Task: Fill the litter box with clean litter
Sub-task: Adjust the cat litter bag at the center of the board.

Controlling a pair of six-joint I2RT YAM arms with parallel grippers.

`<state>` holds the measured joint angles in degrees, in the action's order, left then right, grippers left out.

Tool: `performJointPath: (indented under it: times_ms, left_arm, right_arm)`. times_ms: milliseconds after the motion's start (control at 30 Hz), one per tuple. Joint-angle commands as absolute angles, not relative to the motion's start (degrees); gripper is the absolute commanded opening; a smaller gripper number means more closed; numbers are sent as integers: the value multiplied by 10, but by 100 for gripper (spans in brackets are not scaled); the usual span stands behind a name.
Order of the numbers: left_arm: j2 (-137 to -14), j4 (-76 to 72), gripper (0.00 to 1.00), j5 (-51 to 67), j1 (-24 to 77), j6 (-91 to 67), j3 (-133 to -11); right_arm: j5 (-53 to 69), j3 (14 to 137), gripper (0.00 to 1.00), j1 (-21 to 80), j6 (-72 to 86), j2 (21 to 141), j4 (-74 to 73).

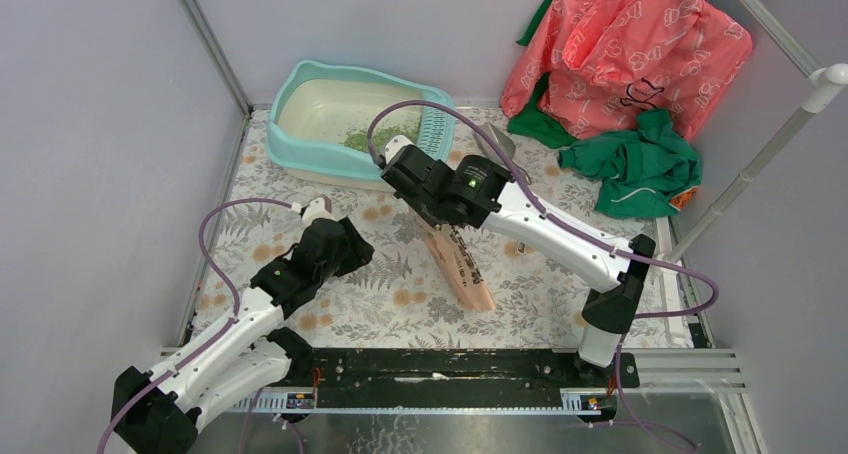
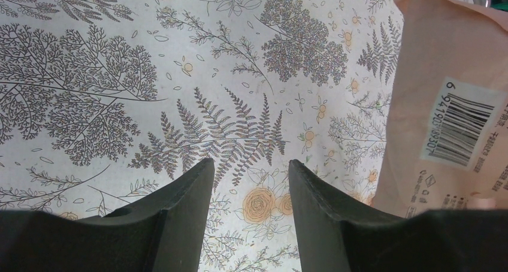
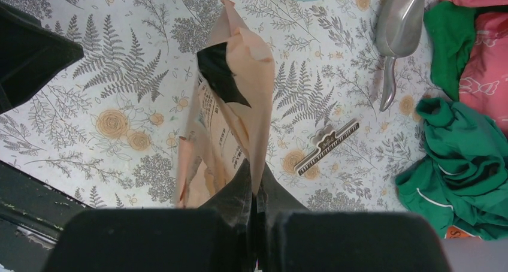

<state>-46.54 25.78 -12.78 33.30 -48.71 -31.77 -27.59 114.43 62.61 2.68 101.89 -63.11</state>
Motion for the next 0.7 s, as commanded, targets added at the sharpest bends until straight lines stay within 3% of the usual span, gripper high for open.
performJointPath:
  times_ms: [0, 467, 667]
  left_arm:
    - [-463, 252, 57, -128, 328, -479, -327]
    - [-468, 245, 57, -126, 326, -480, -318]
    - [-469, 244, 57, -125, 324, -479, -314]
  right_arm:
    - [-304, 1187, 0, 635, 5, 999, -628]
    - [-270, 1237, 0, 632, -19, 1062, -639]
    - [-221, 1172, 0, 589, -37, 1086, -555]
